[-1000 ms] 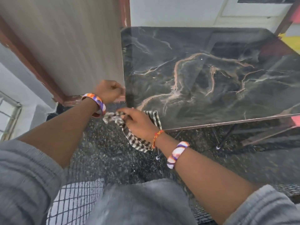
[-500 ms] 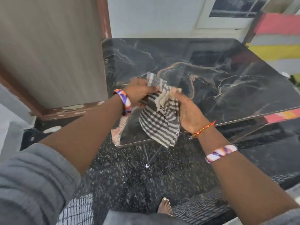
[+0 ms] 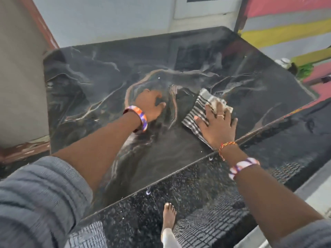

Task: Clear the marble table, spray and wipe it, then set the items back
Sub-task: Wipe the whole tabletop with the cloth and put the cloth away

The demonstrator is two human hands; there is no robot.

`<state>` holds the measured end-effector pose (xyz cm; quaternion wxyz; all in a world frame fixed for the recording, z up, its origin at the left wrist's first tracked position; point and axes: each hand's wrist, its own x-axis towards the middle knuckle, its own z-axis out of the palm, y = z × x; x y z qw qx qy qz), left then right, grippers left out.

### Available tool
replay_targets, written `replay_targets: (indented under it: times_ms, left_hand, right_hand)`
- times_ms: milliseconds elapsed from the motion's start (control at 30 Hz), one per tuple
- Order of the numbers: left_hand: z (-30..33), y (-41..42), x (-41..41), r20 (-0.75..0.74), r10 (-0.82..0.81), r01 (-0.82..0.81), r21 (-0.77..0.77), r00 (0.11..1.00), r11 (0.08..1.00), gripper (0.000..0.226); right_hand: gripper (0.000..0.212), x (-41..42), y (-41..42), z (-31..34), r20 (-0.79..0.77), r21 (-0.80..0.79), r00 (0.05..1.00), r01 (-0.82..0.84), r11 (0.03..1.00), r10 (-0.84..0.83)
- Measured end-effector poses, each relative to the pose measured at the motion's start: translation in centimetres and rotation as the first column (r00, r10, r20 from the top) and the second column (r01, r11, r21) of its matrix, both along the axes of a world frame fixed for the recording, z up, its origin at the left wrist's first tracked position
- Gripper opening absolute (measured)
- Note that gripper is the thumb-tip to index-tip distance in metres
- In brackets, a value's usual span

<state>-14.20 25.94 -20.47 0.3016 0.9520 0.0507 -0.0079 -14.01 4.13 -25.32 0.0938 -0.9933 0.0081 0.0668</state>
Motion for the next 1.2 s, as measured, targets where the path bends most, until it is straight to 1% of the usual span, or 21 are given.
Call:
replay_targets:
  times_ms: [67, 133, 200, 267, 400, 467, 533, 600, 700, 833, 933, 1033, 1100, 1133, 1200]
  left_hand:
    - [-0.9, 1.3, 1.7, 0.02, 0.03, -0.032, 0.098, 0.999, 0.995, 0.04]
    - [-1.7, 2.2, 3.1, 0.025, 0.036, -0.039, 0.132, 0.999, 0.99, 0.042]
    - [-2.4, 3.1, 3.9, 0.021, 0.054, -0.056, 0.147, 0.998, 0.988, 0.043]
    - [-2.7, 4.2, 4.2, 0.025, 0.096, -0.099, 0.15, 0.995, 0.984, 0.043]
    - [-2.8, 6.5, 3.4, 0.05, 0.229, -0.233, 0.108, 0.972, 0.966, 0.048]
    - [-2.7, 7.7, 2.6, 0.066, 0.288, -0.293, 0.102, 0.955, 0.951, 0.05]
    - [-2.6, 8.8, 1.6, 0.08, 0.338, -0.345, 0.107, 0.938, 0.933, 0.047]
    - [-2.5, 9.7, 0.6, 0.091, 0.381, -0.389, 0.103, 0.92, 0.916, 0.041]
    - [-2.5, 11.3, -2.0, 0.116, 0.428, -0.439, 0.098, 0.896, 0.893, 0.039]
    - [-2.3, 14.0, -6.6, 0.159, 0.499, -0.517, 0.102, 0.852, 0.85, 0.036]
    - [-2.1, 15.7, -10.5, 0.171, 0.571, -0.584, 0.04, 0.803, 0.811, 0.034]
    - [-2.1, 17.6, -16.0, 0.172, 0.609, -0.622, 0.031, 0.774, 0.782, 0.03]
    - [-2.3, 18.8, -19.2, 0.156, 0.636, -0.648, 0.043, 0.756, 0.76, 0.03]
    - [-2.3, 19.3, -20.7, 0.15, 0.649, -0.66, 0.039, 0.746, 0.75, 0.029]
    - [-2.1, 20.0, -22.8, 0.164, 0.666, -0.674, -0.011, 0.728, 0.739, 0.029]
  right_hand:
    - [0.066, 2.7, 0.4, -0.2, 0.069, -0.019, 0.997, 0.047, 0.999, -0.045]
    - [0.067, 6.7, 0.8, -0.2, 0.081, -0.024, 0.994, 0.077, 0.997, -0.075]
    - [0.066, 10.5, 1.7, -0.4, 0.096, -0.013, 0.994, 0.045, 0.999, -0.044]
    - [0.061, 13.5, 3.0, -0.7, 0.129, -0.016, 0.991, -0.045, 0.999, 0.046]
    - [0.052, 17.0, 6.3, -1.0, 0.126, 0.002, 0.959, -0.256, 0.967, 0.253]
    - [0.049, 17.3, 7.9, -0.9, 0.154, 0.027, 0.92, -0.367, 0.93, 0.359]
    - [0.047, 16.8, 9.9, -0.6, 0.181, 0.07, 0.872, -0.473, 0.878, 0.455]
    - [0.045, 15.6, 12.3, -0.4, 0.204, 0.132, 0.82, -0.564, 0.815, 0.535]
    - [0.045, 12.1, 16.8, -0.1, 0.205, 0.224, 0.725, -0.689, 0.69, 0.658]
    - [0.047, 4.8, 23.1, 0.0, 0.234, 0.307, 0.574, -0.809, 0.501, 0.785]
    - [0.044, -1.1, 26.7, 0.0, 0.227, 0.328, 0.475, -0.859, 0.392, 0.85]
    - [0.039, -7.5, 28.9, 0.7, 0.243, 0.376, 0.407, -0.876, 0.302, 0.88]
    - [0.036, -11.0, 29.4, 1.0, 0.222, 0.421, 0.394, -0.864, 0.277, 0.892]
    - [0.035, -12.3, 29.4, 1.1, 0.205, 0.458, 0.408, -0.843, 0.282, 0.89]
    - [0.031, -14.0, 29.1, 1.6, 0.159, 0.586, 0.477, -0.751, 0.306, 0.865]
